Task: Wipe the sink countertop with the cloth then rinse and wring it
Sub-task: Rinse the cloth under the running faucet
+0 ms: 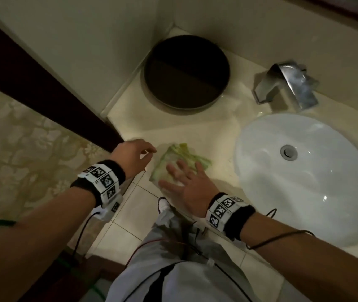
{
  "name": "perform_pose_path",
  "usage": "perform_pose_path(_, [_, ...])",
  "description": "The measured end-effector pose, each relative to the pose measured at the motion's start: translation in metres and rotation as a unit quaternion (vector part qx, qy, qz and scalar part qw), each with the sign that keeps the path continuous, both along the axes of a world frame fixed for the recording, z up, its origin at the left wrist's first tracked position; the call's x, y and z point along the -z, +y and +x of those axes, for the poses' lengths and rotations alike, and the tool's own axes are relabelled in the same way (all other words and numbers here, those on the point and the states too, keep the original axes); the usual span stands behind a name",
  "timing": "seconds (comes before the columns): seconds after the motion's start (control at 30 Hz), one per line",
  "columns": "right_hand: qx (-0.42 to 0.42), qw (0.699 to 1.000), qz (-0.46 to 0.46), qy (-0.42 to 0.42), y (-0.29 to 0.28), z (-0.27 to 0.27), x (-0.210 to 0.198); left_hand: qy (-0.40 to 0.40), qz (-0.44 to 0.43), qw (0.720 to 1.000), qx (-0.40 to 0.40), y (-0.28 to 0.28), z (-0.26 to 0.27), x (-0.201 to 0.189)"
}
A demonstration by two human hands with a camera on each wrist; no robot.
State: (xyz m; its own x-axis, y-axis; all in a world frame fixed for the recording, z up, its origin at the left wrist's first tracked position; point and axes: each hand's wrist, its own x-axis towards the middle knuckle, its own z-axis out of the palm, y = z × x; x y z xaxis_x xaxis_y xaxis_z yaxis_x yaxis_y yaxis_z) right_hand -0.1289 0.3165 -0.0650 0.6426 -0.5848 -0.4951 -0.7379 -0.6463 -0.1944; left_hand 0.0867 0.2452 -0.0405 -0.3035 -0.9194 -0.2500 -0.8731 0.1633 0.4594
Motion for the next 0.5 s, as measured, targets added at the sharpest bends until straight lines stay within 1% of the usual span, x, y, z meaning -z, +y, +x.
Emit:
perform_pose_path(0.07, [0.025, 0.999, -0.006, -0.027, 0.019, -0.015, 0.005, 0.014, 0.001, 1.000, 0.011, 0.003, -0.016, 0.002])
perform_pose_path(0.13, [0.029, 0.999, -0.027, -0.021, 0.036, -0.031, 0.006, 0.019, 0.009, 0.999, 0.032, 0.005, -0.035, 0.002])
perform_pose_path(0.3, [0.075, 0.996, -0.029, -0.031, 0.076, -0.080, 0.006, 0.023, 0.023, 0.995, 0.095, 0.013, -0.089, 0.003])
perform_pose_path(0.4, [0.093, 0.995, -0.021, -0.011, 0.101, -0.111, 0.010, 0.012, 0.046, 0.989, 0.140, 0.019, -0.121, 0.001])
perform_pose_path(0.5, [0.129, 0.991, -0.031, -0.026, 0.124, -0.138, 0.007, 0.017, 0.057, 0.980, 0.189, 0.028, -0.152, -0.001])
